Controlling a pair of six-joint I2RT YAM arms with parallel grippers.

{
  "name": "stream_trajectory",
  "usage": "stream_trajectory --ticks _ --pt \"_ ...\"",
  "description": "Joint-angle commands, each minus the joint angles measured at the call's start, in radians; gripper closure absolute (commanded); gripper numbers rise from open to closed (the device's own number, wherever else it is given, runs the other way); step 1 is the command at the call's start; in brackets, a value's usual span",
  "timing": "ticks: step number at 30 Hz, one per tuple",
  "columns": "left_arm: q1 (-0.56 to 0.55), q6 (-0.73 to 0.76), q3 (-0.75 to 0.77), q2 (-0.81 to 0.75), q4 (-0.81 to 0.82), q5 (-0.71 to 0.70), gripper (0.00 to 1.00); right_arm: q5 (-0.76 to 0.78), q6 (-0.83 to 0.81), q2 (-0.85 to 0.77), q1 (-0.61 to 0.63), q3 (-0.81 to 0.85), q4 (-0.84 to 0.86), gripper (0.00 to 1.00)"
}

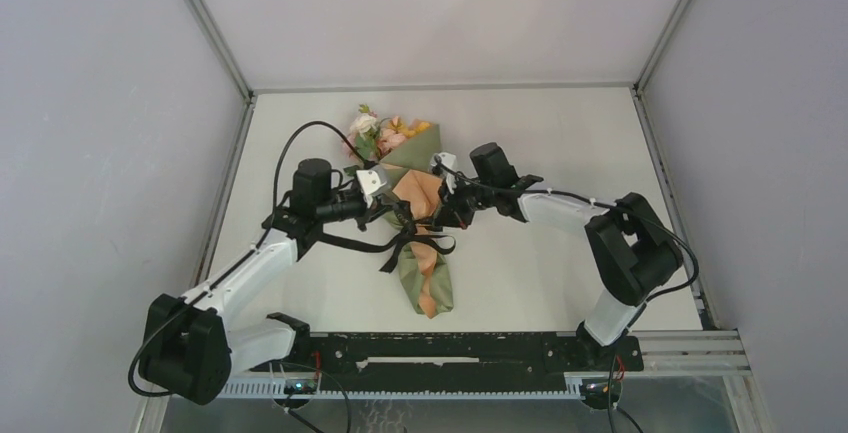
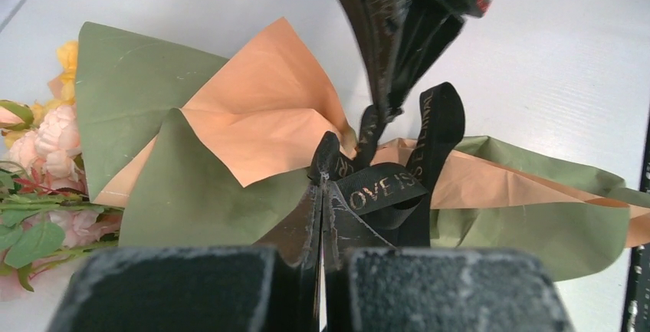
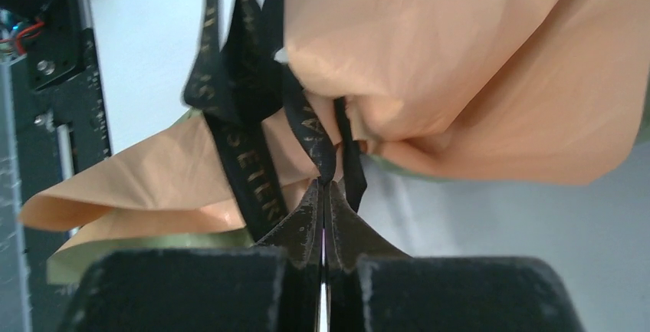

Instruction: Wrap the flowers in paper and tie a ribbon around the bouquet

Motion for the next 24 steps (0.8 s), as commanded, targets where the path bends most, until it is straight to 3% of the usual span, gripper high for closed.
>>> stream_trajectory --ticks 1,8,10,12,15,18,21,24 --pt "0.006 0.011 -0.028 0.018 0.175 -0.010 1.00 -0.079 -0.004 -0.105 -0.019 0.037 -0.129 1.00" --pt "0.005 0.127 -0.071 0.060 0.252 0.003 1.00 -0.236 0.002 -0.133 0.002 0.037 -0.206 0.99" --pt "0.005 0.146 -0.078 0.060 0.251 0.012 1.00 -0.269 0.006 -0.140 -0.008 0.036 -0.222 0.88" --pt "0.005 0.152 -0.079 0.060 0.251 0.023 1.00 -0.264 -0.009 -0.134 -0.018 0.050 -0.245 0.64" --pt "0.005 0.158 -0.083 0.059 0.254 0.032 1.00 -0.215 -0.046 -0.099 -0.063 0.138 -0.291 0.54" --pt "0.005 0.162 -0.086 0.051 0.248 0.036 1.00 -0.172 0.030 -0.040 -0.125 0.249 -0.266 0.54" --pt "0.004 0.160 -0.095 0.035 0.251 0.045 1.00 -0.104 0.093 0.047 -0.136 0.347 -0.285 0.64" --pt "0.005 0.141 -0.099 0.027 0.256 0.047 1.00 -0.068 0.021 0.137 -0.104 0.437 -0.407 0.67"
